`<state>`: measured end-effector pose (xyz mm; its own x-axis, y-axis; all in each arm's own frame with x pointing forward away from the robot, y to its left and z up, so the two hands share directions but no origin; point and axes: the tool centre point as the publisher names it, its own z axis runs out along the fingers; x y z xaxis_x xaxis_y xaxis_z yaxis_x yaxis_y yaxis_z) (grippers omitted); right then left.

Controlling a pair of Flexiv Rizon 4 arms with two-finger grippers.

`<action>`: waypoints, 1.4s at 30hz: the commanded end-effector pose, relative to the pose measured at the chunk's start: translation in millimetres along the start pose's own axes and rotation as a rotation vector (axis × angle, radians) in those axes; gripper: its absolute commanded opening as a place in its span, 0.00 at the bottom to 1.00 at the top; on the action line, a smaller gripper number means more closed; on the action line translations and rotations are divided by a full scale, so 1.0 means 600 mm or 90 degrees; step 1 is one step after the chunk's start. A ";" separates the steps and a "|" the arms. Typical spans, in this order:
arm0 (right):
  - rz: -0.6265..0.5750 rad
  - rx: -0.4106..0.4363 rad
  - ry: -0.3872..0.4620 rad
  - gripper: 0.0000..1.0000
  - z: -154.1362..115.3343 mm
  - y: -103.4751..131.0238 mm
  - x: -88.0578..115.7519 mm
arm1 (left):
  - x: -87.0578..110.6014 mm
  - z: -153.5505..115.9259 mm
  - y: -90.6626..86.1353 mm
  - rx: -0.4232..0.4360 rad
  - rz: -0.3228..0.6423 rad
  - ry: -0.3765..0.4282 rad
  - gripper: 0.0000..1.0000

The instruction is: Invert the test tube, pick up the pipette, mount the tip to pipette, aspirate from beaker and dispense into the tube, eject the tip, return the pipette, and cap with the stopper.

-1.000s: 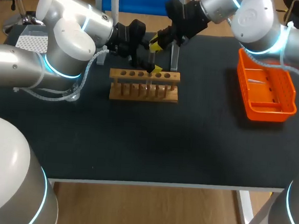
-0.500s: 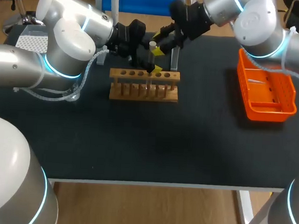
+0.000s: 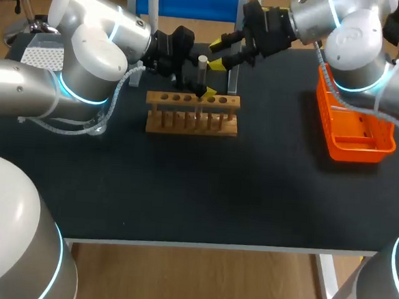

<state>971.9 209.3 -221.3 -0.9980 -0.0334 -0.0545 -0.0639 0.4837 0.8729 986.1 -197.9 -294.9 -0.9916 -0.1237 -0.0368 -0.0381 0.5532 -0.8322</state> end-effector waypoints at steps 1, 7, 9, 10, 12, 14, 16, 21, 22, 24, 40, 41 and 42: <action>-0.010 -0.050 -0.002 0.00 0.000 0.006 0.006 | 0.000 -0.001 0.000 -0.001 -0.001 0.001 1.00; -0.013 -0.127 0.006 0.00 0.000 0.022 0.008 | 0.000 -0.001 0.000 -0.001 -0.001 0.001 1.00; -0.006 -0.143 0.009 0.00 0.000 0.024 0.008 | 0.000 -0.001 0.000 -0.001 -0.001 0.001 1.00; -0.006 -0.153 0.009 0.00 0.001 0.025 0.007 | 0.000 -0.001 0.000 -0.001 -0.001 0.001 1.00; 0.004 -0.182 0.019 0.00 0.002 0.028 0.008 | 0.000 -0.001 0.000 -0.001 -0.001 0.001 1.00; 0.004 -0.197 0.022 0.00 0.003 0.031 0.007 | 0.000 -0.001 0.000 -0.001 -0.001 0.001 1.00; 0.016 -0.222 0.033 0.00 0.005 0.034 0.007 | 0.000 -0.001 0.000 -0.001 -0.001 0.001 1.00; 0.032 -0.257 0.051 0.00 0.011 0.040 0.007 | 0.000 -0.001 0.000 -0.001 -0.001 0.001 1.00; 0.031 -0.255 0.051 0.00 0.012 0.040 0.006 | 0.000 -0.001 0.000 -0.001 -0.001 0.001 1.00; 0.038 -0.263 0.059 0.00 0.016 0.041 0.006 | 0.000 -0.001 0.000 -0.001 -0.001 0.001 1.00; 0.064 -0.254 0.065 0.00 0.033 0.028 -0.004 | 0.000 -0.001 0.000 -0.001 -0.001 0.001 1.00; 0.065 -0.253 0.065 0.00 0.034 0.026 -0.004 | 0.000 -0.001 0.000 -0.001 -0.001 0.001 1.00; 0.066 -0.251 0.066 0.00 0.035 0.024 -0.005 | 0.000 -0.001 0.000 -0.001 -0.001 0.001 1.00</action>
<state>971.4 234.0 -216.2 -0.9927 -0.0958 0.0734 0.0622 0.1157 0.9913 986.2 -197.8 -294.9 -0.9916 -0.1238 -0.0369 -0.0381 0.5532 -0.8322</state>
